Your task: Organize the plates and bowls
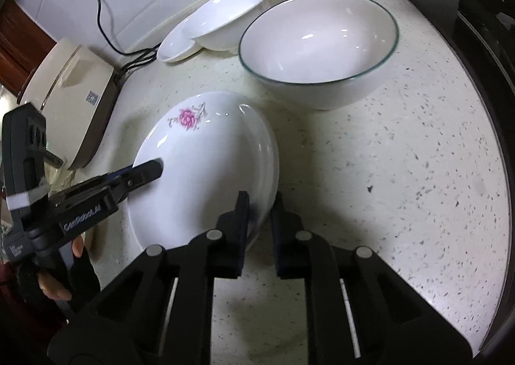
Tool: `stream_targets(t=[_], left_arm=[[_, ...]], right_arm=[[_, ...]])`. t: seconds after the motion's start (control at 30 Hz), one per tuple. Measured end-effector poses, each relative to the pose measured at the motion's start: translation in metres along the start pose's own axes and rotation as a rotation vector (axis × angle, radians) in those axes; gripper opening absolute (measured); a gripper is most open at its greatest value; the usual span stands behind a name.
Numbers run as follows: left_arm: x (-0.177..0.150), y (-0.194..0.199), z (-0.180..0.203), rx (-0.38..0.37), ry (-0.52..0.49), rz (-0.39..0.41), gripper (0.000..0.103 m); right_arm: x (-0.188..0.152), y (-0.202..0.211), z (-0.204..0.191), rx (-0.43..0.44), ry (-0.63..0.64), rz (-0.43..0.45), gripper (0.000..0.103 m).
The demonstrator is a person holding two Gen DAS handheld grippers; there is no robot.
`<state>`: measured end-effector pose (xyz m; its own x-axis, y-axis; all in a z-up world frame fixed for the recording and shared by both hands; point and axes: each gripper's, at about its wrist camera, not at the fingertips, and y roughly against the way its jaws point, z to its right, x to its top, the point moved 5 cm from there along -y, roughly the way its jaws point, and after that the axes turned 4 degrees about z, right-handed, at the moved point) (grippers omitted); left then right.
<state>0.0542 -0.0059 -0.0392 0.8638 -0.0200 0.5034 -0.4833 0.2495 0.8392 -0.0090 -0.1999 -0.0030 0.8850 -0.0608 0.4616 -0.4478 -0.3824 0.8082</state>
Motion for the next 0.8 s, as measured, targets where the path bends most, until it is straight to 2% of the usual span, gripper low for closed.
stream_targets(t=[0.47,0.8], left_arm=[[-0.001,0.016,-0.002,0.024,0.004,0.038,0.018],[-0.002,0.038,-0.01,0.046,0.011,0.089,0.018]], right_arm=[[-0.003,0.009,-0.004,0.024,0.006,0.016,0.016],[0.002,0.012,-0.022,0.051,0.025,0.043,0.016]])
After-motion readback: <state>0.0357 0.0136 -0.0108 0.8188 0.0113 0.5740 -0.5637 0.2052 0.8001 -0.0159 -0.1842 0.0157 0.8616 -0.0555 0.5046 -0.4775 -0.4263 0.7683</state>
